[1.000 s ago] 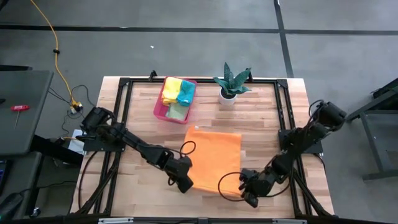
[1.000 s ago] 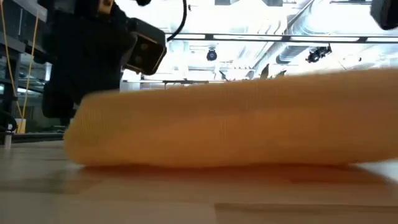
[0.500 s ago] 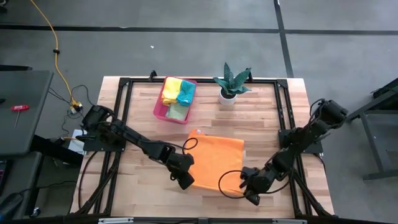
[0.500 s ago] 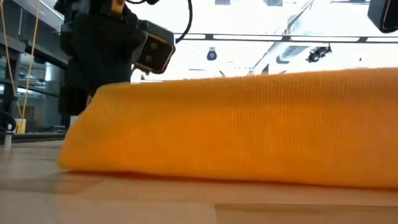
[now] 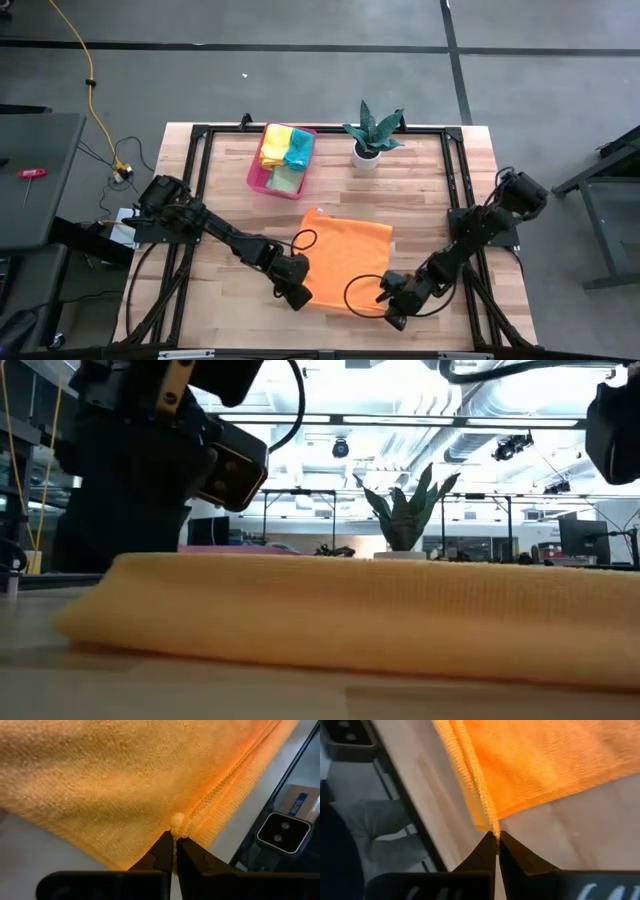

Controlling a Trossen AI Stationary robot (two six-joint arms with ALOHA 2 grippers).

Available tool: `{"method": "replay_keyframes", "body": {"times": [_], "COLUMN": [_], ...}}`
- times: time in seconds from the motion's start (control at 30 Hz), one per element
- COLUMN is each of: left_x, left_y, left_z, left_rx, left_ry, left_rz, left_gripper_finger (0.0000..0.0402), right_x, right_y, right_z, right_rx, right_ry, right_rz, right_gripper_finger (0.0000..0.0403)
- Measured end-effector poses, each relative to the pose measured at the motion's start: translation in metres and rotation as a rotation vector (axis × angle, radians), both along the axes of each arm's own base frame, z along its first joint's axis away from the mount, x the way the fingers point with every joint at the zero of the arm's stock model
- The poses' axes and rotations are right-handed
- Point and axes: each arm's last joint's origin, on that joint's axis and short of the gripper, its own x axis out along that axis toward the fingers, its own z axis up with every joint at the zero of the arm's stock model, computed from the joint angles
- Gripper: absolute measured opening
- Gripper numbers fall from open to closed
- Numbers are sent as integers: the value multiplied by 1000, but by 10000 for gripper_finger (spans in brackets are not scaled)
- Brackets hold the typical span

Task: Fold microfiber towels
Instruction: Fold the orange microfiber cloth

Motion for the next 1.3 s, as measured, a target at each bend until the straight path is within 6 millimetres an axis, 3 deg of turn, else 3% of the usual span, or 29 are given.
{"method": "replay_keyframes", "body": {"times": [0.4,0.73,0.97,1.3], "left_x": [0,-9,-18,-31], "left_y": [1,22,50,111], "left_z": [1,45,79,122], "left_rx": [43,116,203,533], "left_ry": [-29,-118,-208,-335], "left_rz": [-16,-17,53,277], "left_gripper_finger": [2,1,0,0], "right_x": [5,-9,-22,-52], "right_y": [-1,-18,-52,-118], "right_z": [4,58,93,114], "right_rx": [-2,-16,-96,-427], "right_ry": [-49,-234,-324,-276], "right_rz": [45,176,119,-165], "right_gripper_finger": [0,0,0,0]}}
